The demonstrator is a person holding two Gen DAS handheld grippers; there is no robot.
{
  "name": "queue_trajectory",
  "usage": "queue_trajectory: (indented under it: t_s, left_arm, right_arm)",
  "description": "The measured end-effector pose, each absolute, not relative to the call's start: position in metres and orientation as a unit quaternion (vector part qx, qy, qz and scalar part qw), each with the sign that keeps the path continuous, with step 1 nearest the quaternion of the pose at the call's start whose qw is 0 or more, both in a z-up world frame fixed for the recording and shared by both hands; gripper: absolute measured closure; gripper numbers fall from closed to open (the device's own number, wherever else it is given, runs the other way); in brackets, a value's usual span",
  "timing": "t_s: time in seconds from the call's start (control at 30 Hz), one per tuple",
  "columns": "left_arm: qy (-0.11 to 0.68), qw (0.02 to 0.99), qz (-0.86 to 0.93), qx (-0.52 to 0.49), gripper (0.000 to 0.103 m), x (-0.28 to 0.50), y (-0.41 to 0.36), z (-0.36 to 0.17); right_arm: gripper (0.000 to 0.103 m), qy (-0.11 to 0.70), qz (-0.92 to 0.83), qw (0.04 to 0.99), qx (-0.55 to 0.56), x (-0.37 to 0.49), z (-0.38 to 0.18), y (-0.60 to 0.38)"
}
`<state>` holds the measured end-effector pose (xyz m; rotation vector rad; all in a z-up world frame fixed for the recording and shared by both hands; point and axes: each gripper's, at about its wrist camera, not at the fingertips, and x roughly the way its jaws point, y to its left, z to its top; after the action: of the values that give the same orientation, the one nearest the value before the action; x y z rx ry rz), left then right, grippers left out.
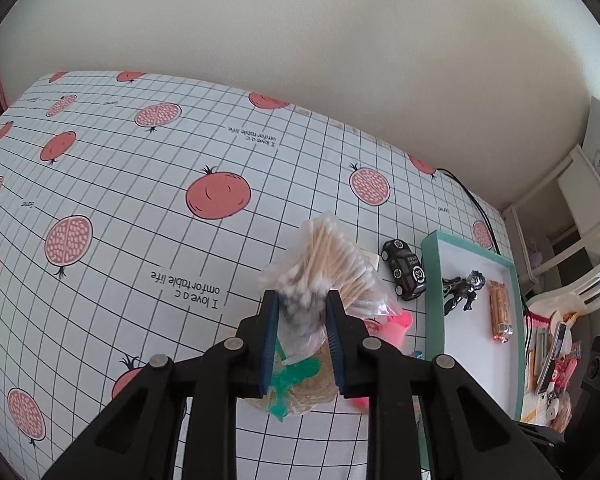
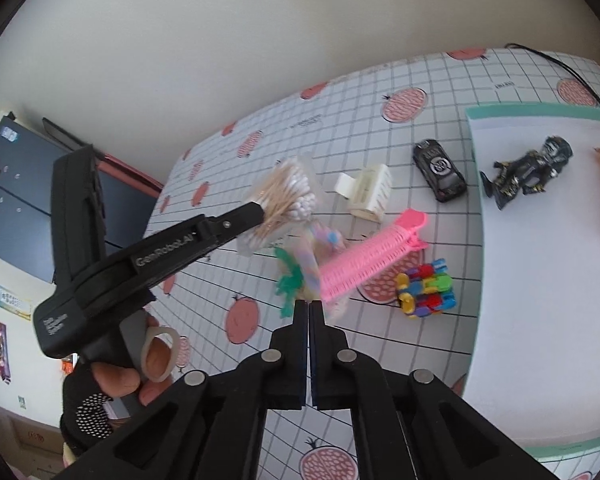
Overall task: Organize objects
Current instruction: 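Lift the hair tie with the right gripper while the left lifts the swab bag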
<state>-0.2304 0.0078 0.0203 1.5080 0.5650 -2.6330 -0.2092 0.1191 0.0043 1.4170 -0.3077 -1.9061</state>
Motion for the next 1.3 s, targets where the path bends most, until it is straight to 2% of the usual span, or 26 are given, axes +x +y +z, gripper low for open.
queue_trajectory:
  t_s: [0.7, 0.8, 0.87, 0.9, 1.3]
  left_arm:
    - [0.188, 0.056, -0.851, 0.488, 0.079, -0.225, -0.005, 0.020]
    - [0.190, 0.057, -0.851, 0.487, 0.079, -0.224, -0.007, 0.021]
    - [0.188, 0.059, -0.851, 0.487, 0.079, -0.224, -0.007, 0.021]
    - [0.188, 0.060, -0.851, 0.487, 0.079, -0.223, -0.008, 0.021]
    - [0.196, 0.061, -0.848, 0.488, 0.079, -0.222, -0.012, 0.019]
  right_arm:
    - [0.098, -0.076, -0.757, 0.312, 0.570, -0.217, -0.013, 0.124]
    - [0.094, -0.072, -0.756, 0.306, 0.575, -0.217, -0.017, 0.123]
    - [0.079, -0.063, -0.754, 0.306, 0.578, -0.217, -0.020, 0.122]
    - [0.076, -0.060, -0.754, 0.305, 0.578, -0.216, -0.021, 0.121]
    - [0.075, -0.016, -0.743, 0.306, 0.595, -0.214, -0.035, 0.101]
